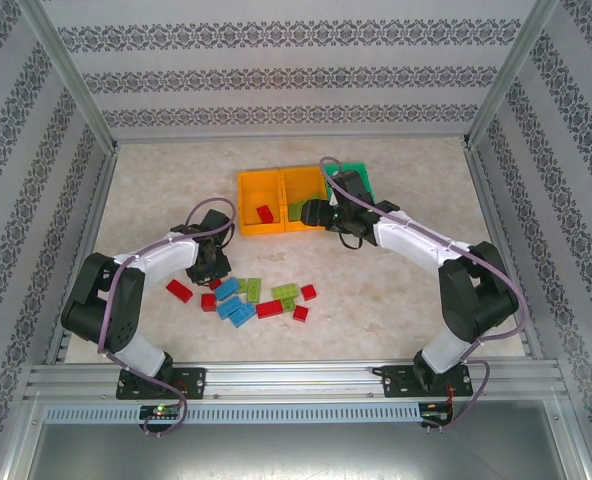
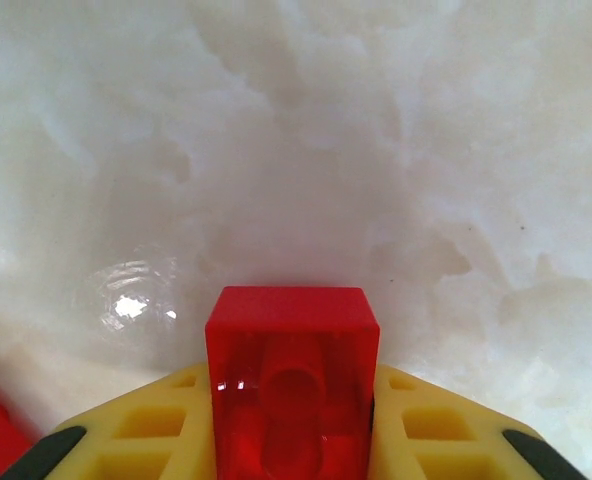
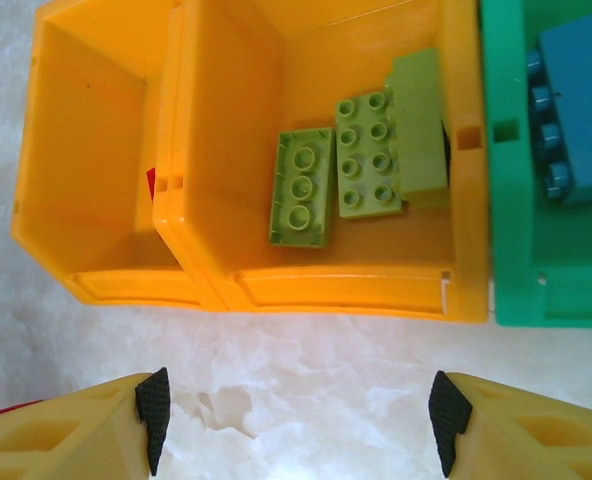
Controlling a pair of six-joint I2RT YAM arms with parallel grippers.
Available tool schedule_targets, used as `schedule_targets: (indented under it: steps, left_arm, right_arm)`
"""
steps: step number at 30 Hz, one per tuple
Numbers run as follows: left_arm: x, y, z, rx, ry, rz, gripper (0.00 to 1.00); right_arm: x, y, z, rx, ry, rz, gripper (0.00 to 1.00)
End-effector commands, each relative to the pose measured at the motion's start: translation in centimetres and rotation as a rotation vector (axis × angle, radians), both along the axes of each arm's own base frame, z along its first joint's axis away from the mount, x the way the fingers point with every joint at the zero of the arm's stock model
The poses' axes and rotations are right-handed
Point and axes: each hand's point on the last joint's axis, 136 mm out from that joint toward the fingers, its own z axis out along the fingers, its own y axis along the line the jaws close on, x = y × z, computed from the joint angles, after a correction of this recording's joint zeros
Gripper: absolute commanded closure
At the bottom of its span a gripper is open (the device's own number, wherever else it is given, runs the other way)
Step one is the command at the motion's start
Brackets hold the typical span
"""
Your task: Sort the legos into containers by color
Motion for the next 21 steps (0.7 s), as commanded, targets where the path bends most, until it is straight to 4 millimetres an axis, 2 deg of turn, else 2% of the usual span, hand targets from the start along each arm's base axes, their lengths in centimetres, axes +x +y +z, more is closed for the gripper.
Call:
schedule_targets:
  steps: [1, 4, 6, 13, 17, 21]
  left_arm:
    - [1.4, 0.3, 1.4, -0.001, -0.052, 0.000, 0.75]
    - [2.5, 0.0, 3.1, -0.009, -0.102, -0.012, 0.75]
    - [3.7, -0.4, 4.7, -0.019, -0.152, -0.020, 0.75]
    - [9.2, -2.7, 10.2, -0.080, -0.326, -0.079, 0.75]
    - [11.8, -4.4, 11.5, -0.114, -0.359, -0.138, 0.74]
    - [13.9, -5.7, 12.3, -0.145, -0.397, -0.178, 0.74]
  right_arm:
    - [-0.2, -1.7, 0.9, -0.030, -0.049, -0.039, 0.28]
    - [-1.2, -2.2, 0.4, -0.050, -0.048, -0.037, 0.28]
    - [-2.3, -2.4, -0.6, -0.079, -0.038, -0.027, 0.28]
    - [-7.2, -1.6, -4.5, -0.223, 0.003, 0.065, 0.28]
    - [-10.1, -1.1, -6.1, -0.247, 0.035, 0.095, 0.29]
    - [-12.5, -0.3, -6.9, -0.260, 0.046, 0.149, 0.29]
